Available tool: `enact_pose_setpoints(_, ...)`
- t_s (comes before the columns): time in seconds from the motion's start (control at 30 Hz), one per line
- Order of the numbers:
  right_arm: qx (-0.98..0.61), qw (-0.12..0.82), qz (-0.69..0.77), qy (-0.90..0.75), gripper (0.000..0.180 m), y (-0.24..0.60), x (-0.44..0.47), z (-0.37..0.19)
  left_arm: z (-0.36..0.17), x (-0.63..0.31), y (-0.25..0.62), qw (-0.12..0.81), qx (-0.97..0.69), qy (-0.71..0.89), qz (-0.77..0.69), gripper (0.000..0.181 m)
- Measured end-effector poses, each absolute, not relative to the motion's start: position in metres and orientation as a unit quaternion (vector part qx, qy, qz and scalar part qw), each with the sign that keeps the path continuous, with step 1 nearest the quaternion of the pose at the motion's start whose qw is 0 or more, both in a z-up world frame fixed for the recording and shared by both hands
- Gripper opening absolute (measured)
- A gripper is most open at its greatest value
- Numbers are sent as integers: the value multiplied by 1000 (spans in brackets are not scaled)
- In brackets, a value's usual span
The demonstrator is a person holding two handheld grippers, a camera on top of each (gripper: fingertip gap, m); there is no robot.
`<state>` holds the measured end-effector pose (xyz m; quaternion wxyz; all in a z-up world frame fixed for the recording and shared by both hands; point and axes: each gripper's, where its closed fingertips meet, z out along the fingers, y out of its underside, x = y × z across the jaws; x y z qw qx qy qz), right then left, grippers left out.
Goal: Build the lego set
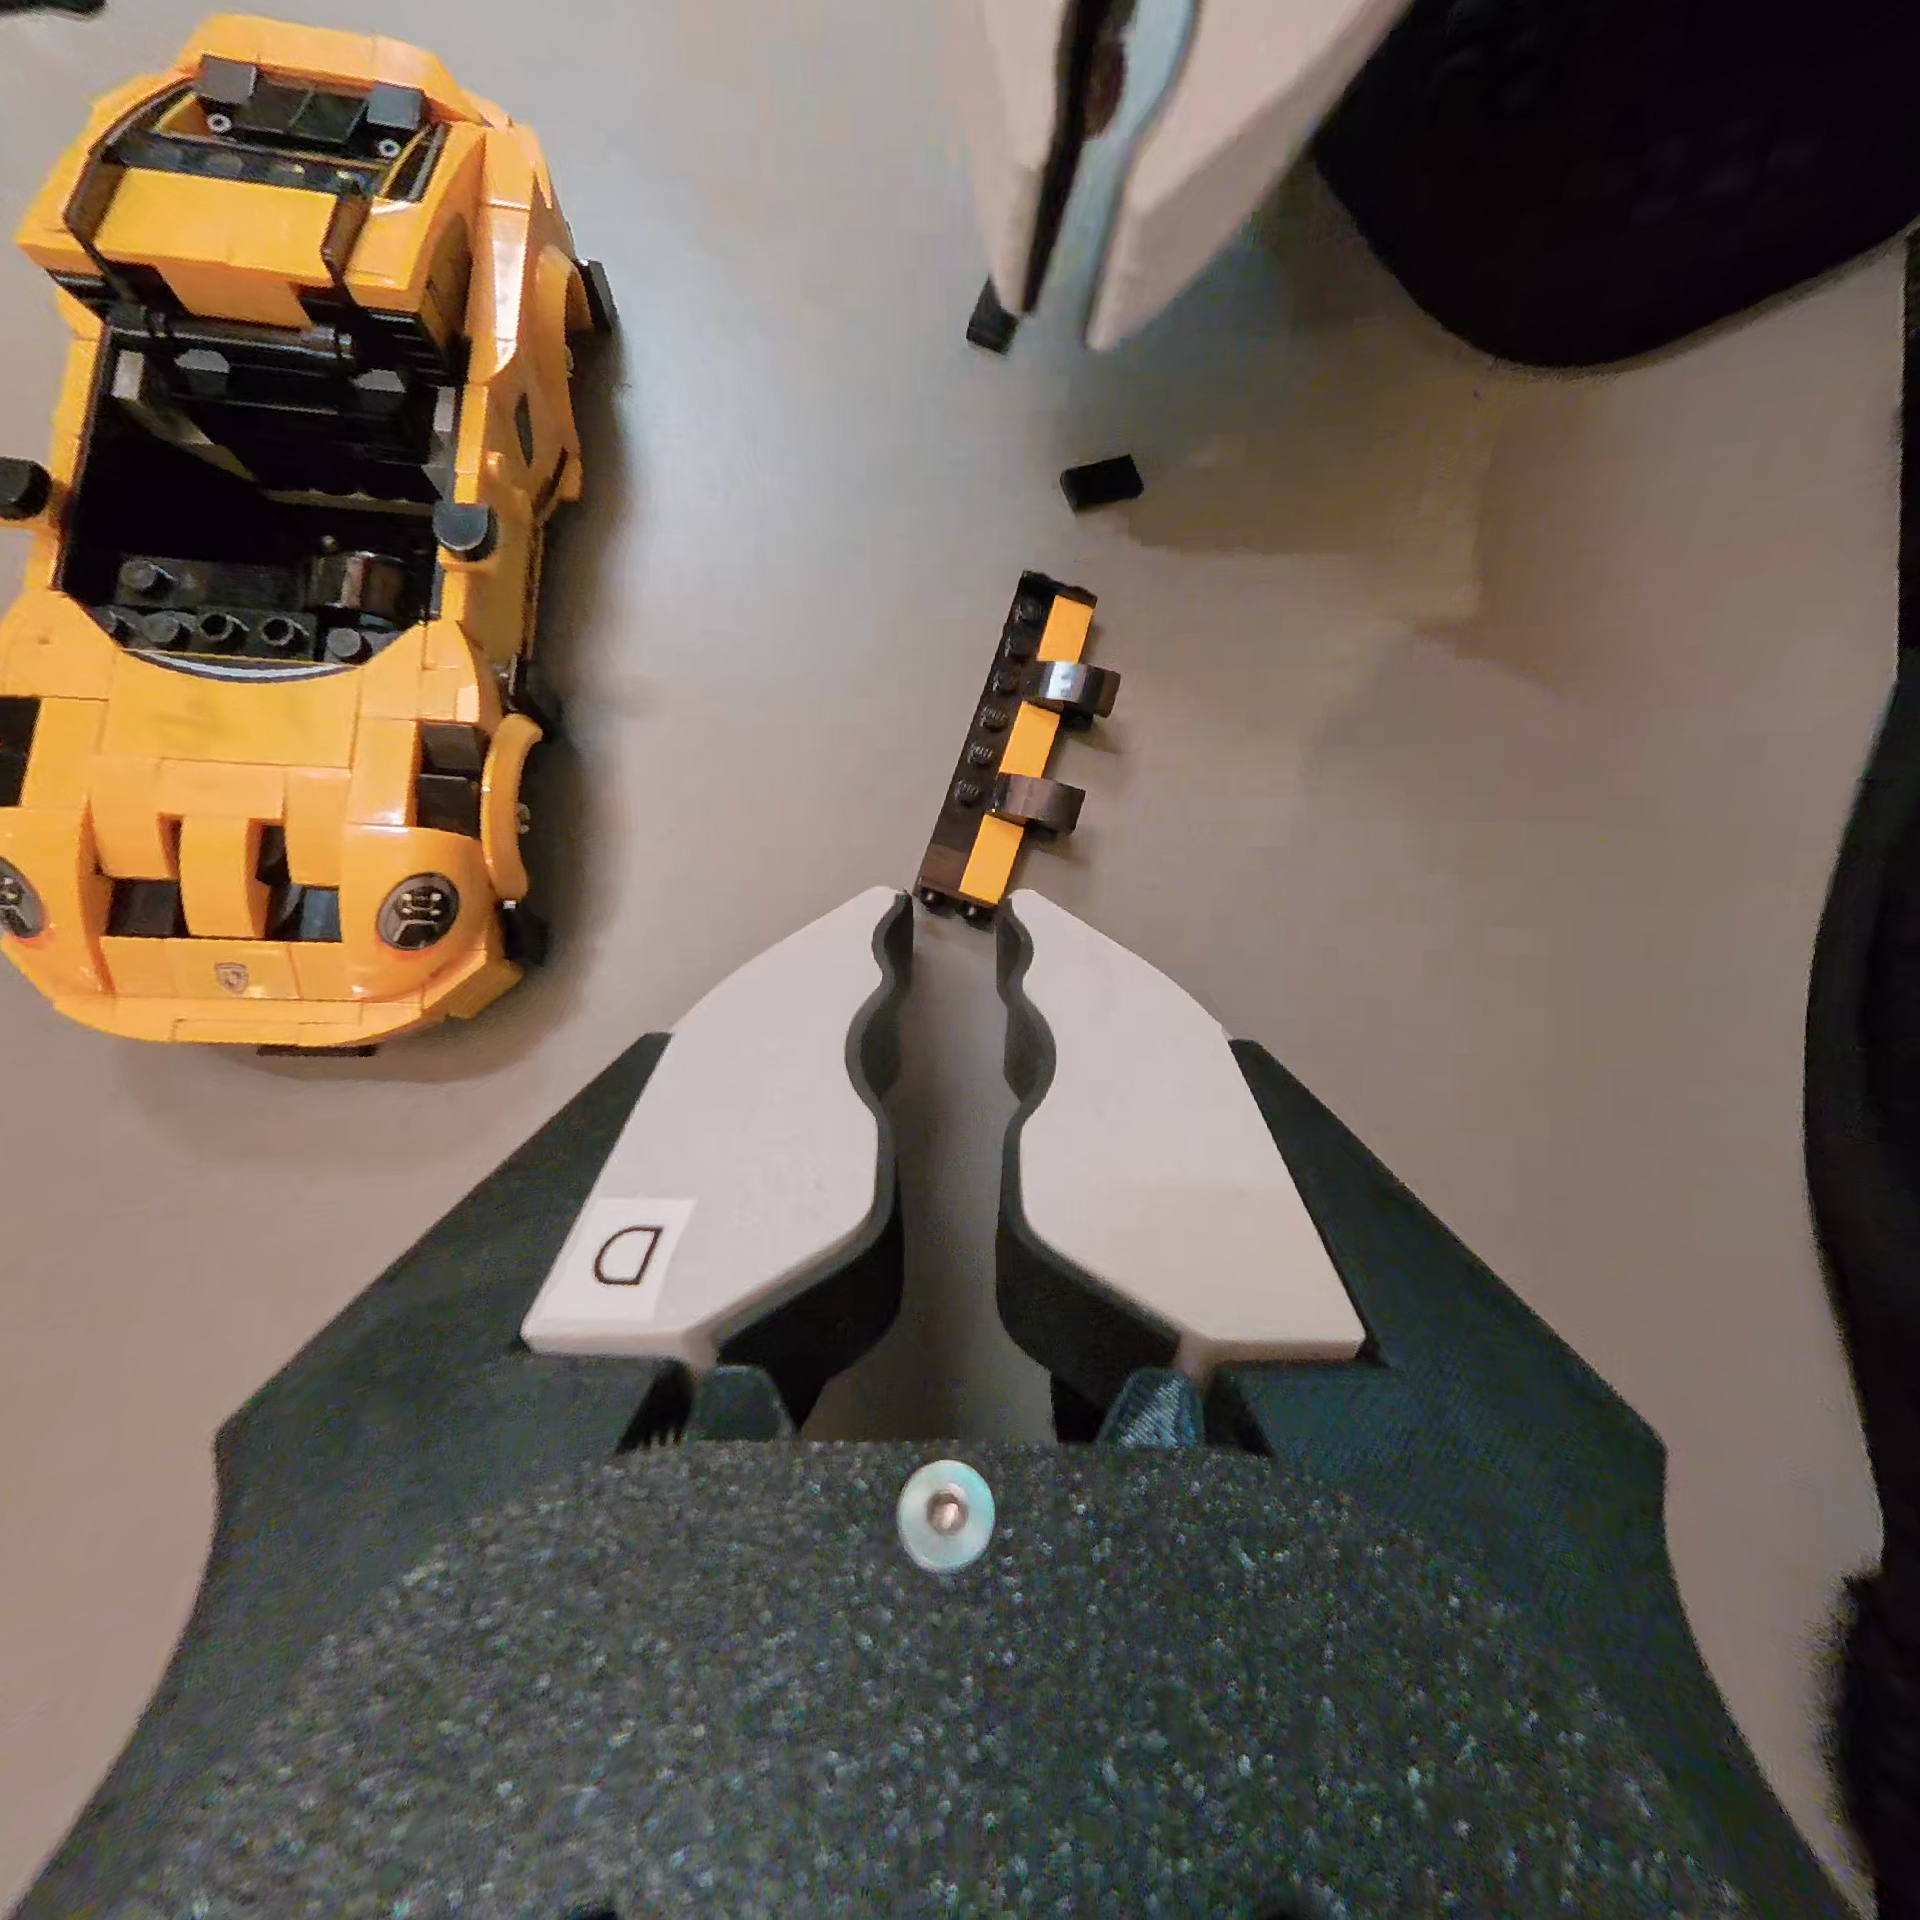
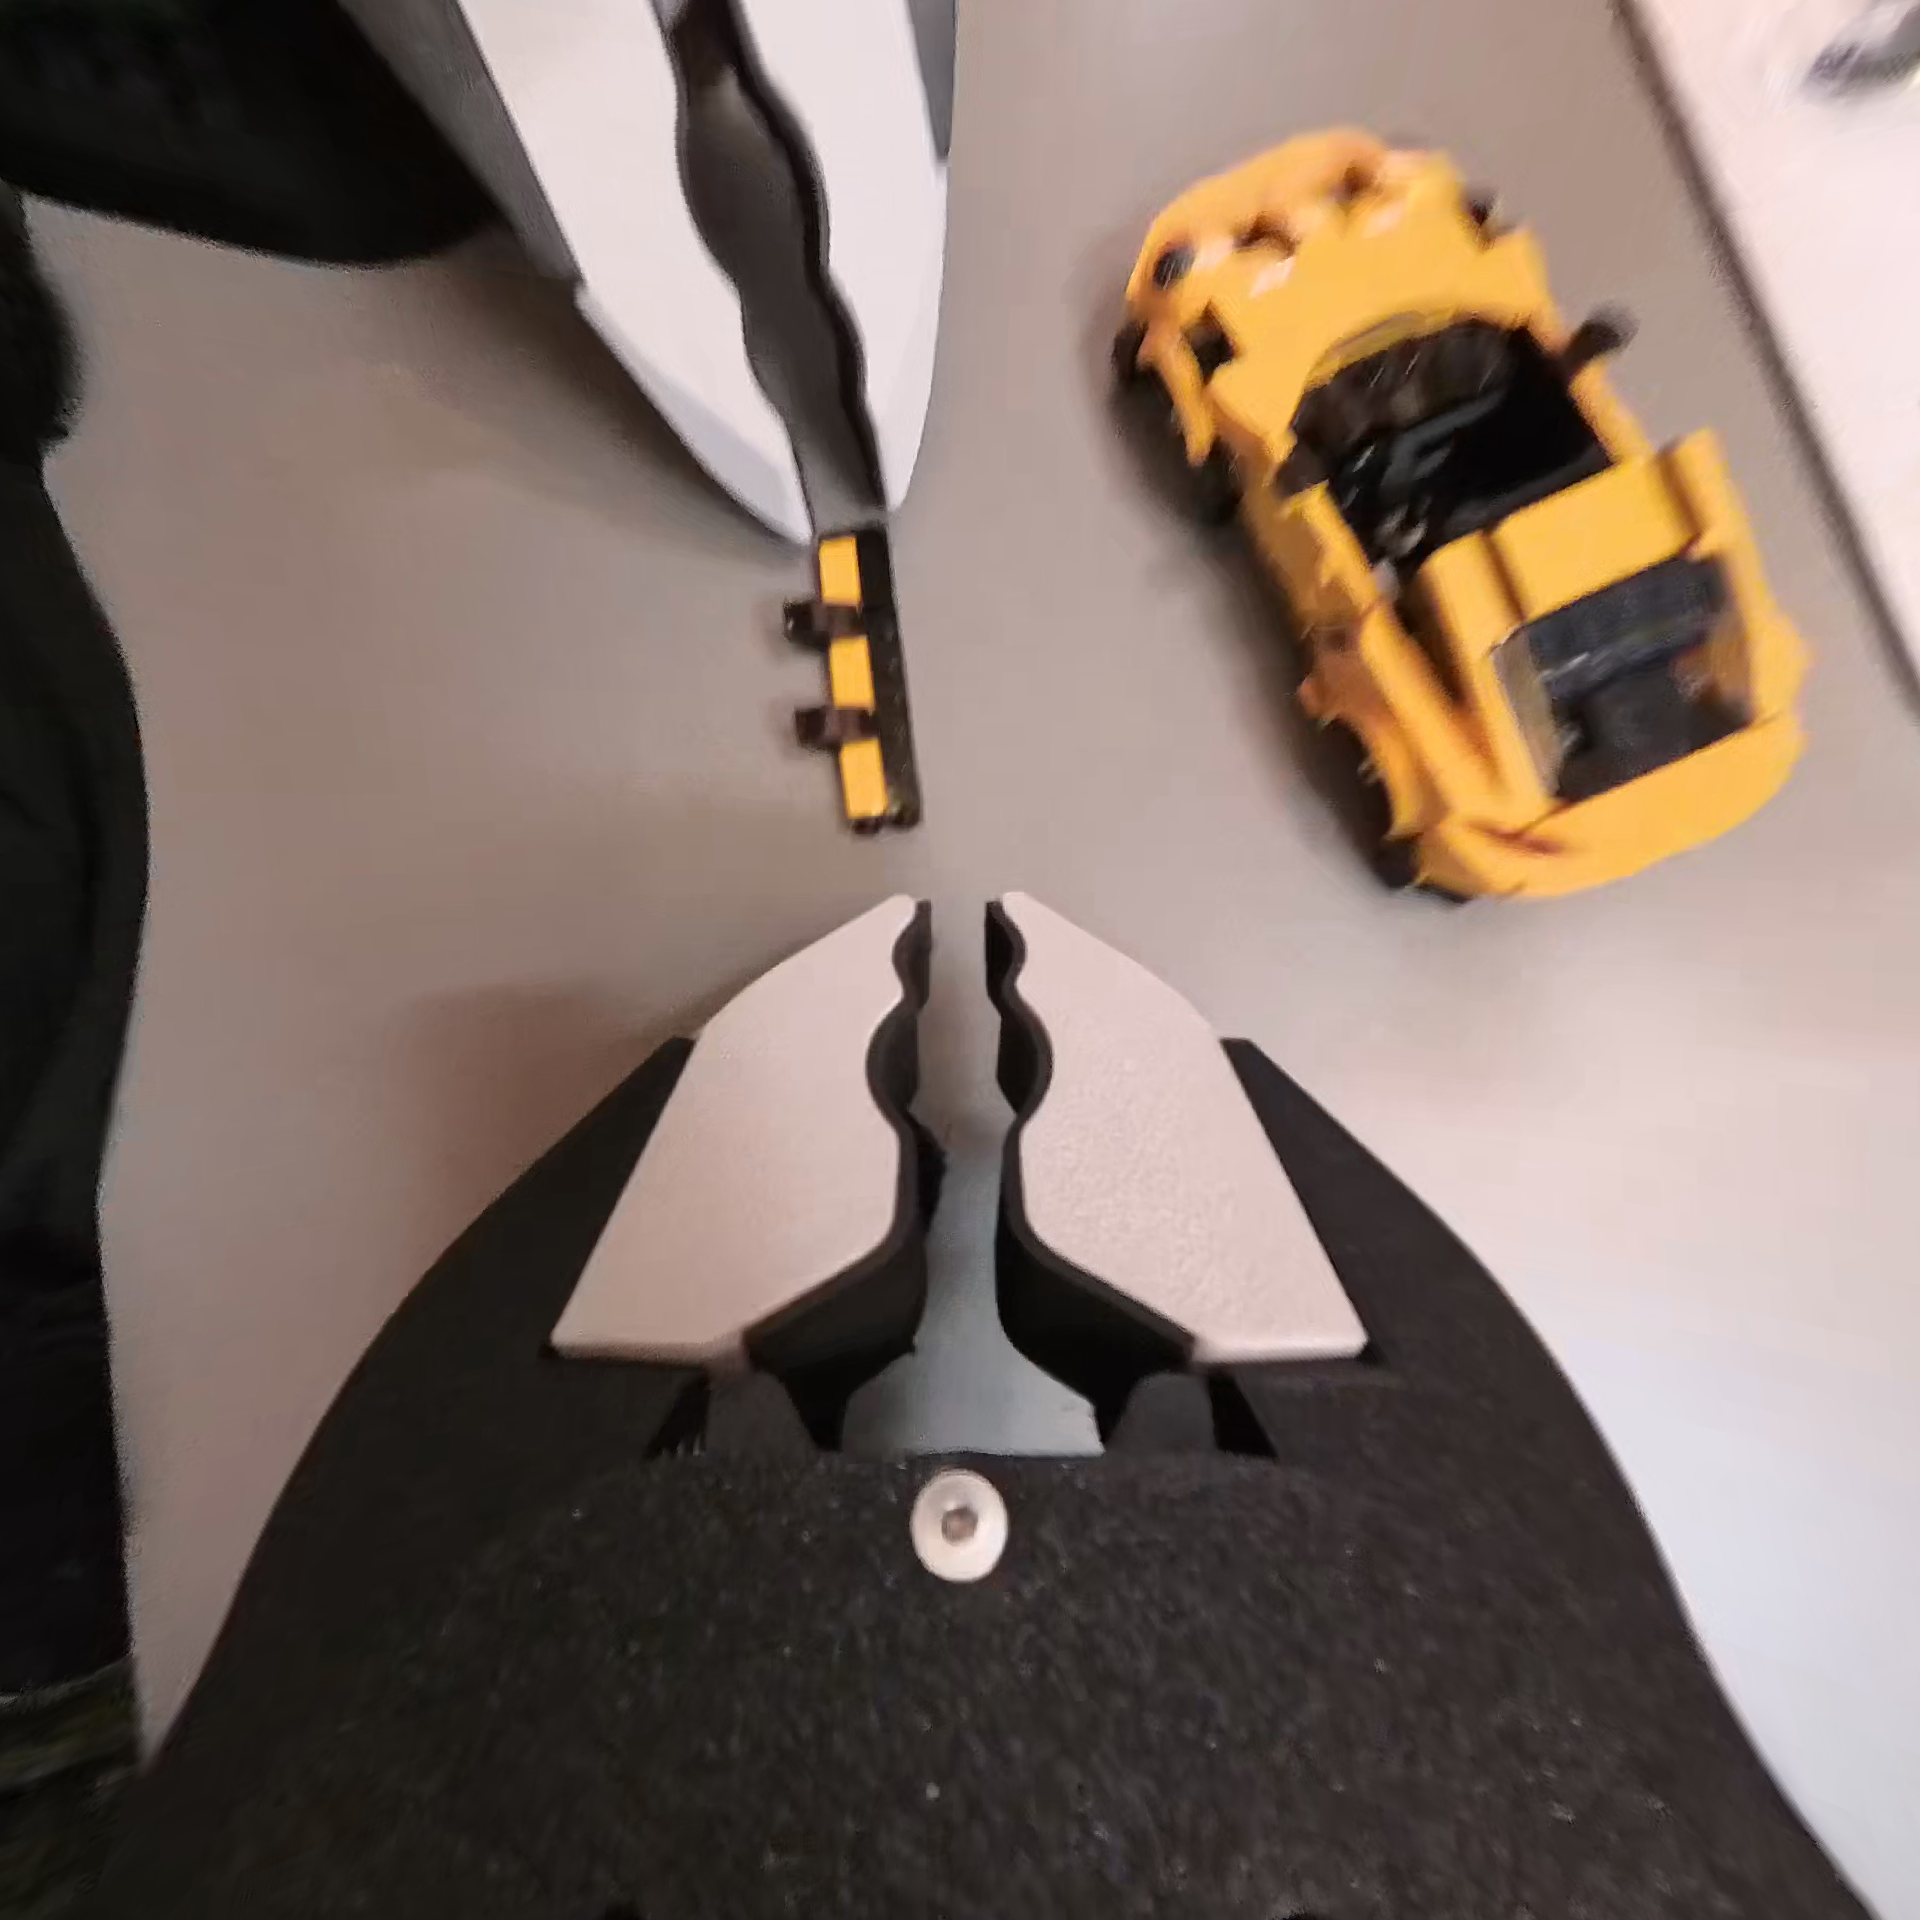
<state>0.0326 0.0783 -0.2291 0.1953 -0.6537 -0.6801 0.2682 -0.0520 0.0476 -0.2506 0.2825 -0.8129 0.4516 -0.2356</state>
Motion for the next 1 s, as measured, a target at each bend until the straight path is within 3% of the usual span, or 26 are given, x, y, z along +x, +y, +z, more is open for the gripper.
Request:
enact_pose_setpoints(0.17,-689,178,221,-667,15,64,45,-248,-247,-50,48,289,-810,452,-237,14)
enact_pose_setpoints(1.0,-693,169,162,-682,7,66,36,-256,-251,-50,48,296,-807,456,-229,18)
